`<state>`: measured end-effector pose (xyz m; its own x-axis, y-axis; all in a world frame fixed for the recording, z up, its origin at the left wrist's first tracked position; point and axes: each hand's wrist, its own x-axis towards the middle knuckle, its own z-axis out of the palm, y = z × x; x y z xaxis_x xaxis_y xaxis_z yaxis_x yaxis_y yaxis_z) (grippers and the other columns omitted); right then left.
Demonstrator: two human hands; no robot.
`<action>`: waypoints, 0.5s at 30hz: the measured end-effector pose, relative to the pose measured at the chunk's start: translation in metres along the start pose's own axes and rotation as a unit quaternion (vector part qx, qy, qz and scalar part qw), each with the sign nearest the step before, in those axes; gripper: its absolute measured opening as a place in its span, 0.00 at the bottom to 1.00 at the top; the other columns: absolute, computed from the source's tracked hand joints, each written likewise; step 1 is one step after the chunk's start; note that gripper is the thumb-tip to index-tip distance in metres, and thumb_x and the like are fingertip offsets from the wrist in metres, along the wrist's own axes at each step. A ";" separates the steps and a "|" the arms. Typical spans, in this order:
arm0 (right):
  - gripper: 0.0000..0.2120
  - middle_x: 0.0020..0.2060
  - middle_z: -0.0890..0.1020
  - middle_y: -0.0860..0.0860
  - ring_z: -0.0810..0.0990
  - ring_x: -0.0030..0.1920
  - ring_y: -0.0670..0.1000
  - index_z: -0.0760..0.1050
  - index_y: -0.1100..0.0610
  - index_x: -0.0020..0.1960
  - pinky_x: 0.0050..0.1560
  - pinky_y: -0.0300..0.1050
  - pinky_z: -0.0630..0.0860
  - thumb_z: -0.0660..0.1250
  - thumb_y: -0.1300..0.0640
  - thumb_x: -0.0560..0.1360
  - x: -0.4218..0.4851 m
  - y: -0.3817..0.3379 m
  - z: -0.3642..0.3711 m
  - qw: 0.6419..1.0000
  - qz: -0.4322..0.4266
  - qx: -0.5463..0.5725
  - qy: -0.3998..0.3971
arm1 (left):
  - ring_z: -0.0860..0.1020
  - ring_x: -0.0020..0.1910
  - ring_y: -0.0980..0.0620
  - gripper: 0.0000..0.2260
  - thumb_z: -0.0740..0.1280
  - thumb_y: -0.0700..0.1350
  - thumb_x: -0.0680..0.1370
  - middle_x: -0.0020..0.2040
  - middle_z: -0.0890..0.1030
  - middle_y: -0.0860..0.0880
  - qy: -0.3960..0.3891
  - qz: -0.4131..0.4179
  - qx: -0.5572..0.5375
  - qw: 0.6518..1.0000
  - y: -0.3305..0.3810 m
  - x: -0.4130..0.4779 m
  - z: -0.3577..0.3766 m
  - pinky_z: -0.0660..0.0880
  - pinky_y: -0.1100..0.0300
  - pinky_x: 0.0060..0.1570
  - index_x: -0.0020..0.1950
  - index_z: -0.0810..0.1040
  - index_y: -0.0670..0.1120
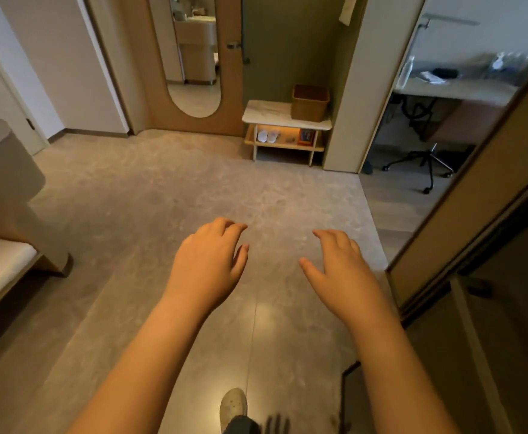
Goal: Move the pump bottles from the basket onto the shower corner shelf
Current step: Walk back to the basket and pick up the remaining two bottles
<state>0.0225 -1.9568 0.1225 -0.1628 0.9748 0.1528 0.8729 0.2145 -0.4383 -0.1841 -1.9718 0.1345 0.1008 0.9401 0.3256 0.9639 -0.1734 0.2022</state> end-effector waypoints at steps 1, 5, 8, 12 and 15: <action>0.26 0.71 0.63 0.50 0.61 0.69 0.51 0.58 0.52 0.73 0.66 0.48 0.64 0.59 0.46 0.78 0.023 0.000 0.003 1.000 -0.003 -0.004 0.001 | 0.76 0.54 0.45 0.17 0.62 0.49 0.78 0.58 0.77 0.46 0.003 -0.001 -0.003 1.000 -0.011 0.017 0.006 0.72 0.52 0.47 0.64 0.74 0.45; 0.26 0.71 0.63 0.49 0.62 0.69 0.49 0.58 0.51 0.73 0.66 0.44 0.64 0.59 0.46 0.78 0.109 -0.005 0.016 1.000 -0.016 -0.008 0.000 | 0.77 0.54 0.43 0.16 0.64 0.48 0.77 0.56 0.79 0.44 0.017 -0.013 -0.012 1.000 -0.058 0.090 0.028 0.71 0.50 0.51 0.62 0.76 0.44; 0.25 0.71 0.63 0.47 0.62 0.69 0.47 0.58 0.50 0.73 0.64 0.40 0.63 0.59 0.46 0.78 0.163 -0.005 0.029 1.000 -0.025 -0.006 0.012 | 0.77 0.52 0.42 0.15 0.66 0.47 0.76 0.54 0.79 0.44 0.024 -0.013 -0.027 0.999 -0.083 0.145 0.047 0.72 0.50 0.49 0.61 0.77 0.44; 0.24 0.69 0.65 0.46 0.63 0.68 0.45 0.59 0.49 0.72 0.62 0.34 0.59 0.59 0.46 0.78 0.217 0.007 0.042 0.999 -0.018 0.015 0.043 | 0.77 0.53 0.44 0.15 0.64 0.47 0.77 0.55 0.79 0.45 0.012 0.004 -0.054 0.998 -0.097 0.210 0.072 0.71 0.51 0.51 0.61 0.77 0.45; 0.24 0.69 0.66 0.46 0.64 0.68 0.45 0.60 0.49 0.71 0.62 0.35 0.59 0.59 0.45 0.77 0.252 0.025 0.046 0.998 0.004 0.031 0.056 | 0.76 0.54 0.45 0.14 0.63 0.47 0.77 0.56 0.79 0.46 0.003 0.020 -0.070 0.997 -0.100 0.254 0.089 0.71 0.51 0.51 0.62 0.76 0.45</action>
<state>-0.0178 -1.7029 0.1088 -0.1000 0.9644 0.2447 0.8434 0.2126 -0.4934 -0.2325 -1.6891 0.1146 0.1355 0.9299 0.3418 0.9155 -0.2494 0.3157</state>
